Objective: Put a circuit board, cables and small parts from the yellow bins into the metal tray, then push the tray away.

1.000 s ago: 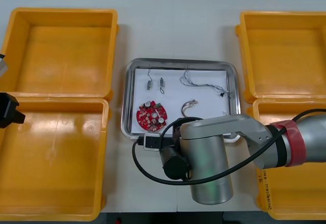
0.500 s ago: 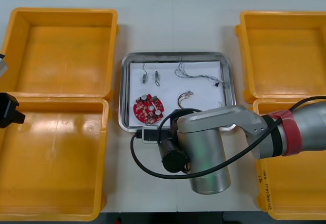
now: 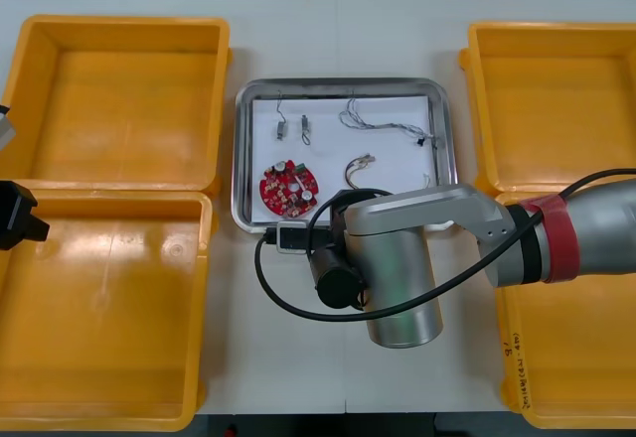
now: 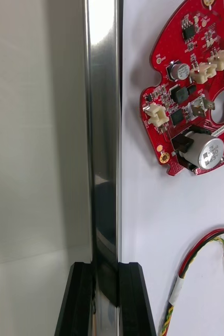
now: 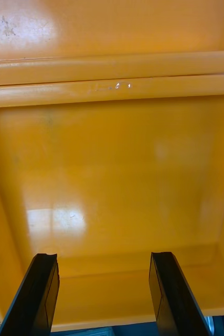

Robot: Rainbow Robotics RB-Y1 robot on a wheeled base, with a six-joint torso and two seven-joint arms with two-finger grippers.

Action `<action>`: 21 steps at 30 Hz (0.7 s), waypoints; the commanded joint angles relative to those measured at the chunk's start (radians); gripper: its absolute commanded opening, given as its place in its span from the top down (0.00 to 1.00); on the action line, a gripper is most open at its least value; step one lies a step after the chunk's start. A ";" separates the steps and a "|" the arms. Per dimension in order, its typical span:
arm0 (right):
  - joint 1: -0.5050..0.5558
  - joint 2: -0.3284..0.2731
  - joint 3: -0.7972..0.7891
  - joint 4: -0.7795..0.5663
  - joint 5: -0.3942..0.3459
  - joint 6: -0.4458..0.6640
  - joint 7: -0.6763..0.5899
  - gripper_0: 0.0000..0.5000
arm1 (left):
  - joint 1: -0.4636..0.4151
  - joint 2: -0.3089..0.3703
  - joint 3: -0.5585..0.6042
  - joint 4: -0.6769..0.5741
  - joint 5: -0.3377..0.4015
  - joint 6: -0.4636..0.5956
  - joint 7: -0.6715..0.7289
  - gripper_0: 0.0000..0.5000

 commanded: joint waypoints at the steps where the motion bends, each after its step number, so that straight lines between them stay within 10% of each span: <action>1: -0.032 -0.019 0.017 0.063 0.002 -0.021 0.045 1.00 | 0.016 0.041 0.033 -0.028 0.007 0.006 0.019 0.00; 21: -0.099 -0.018 -0.010 0.152 -0.143 -0.077 0.058 1.00 | 0.016 0.041 0.033 -0.028 0.007 0.006 0.019 0.00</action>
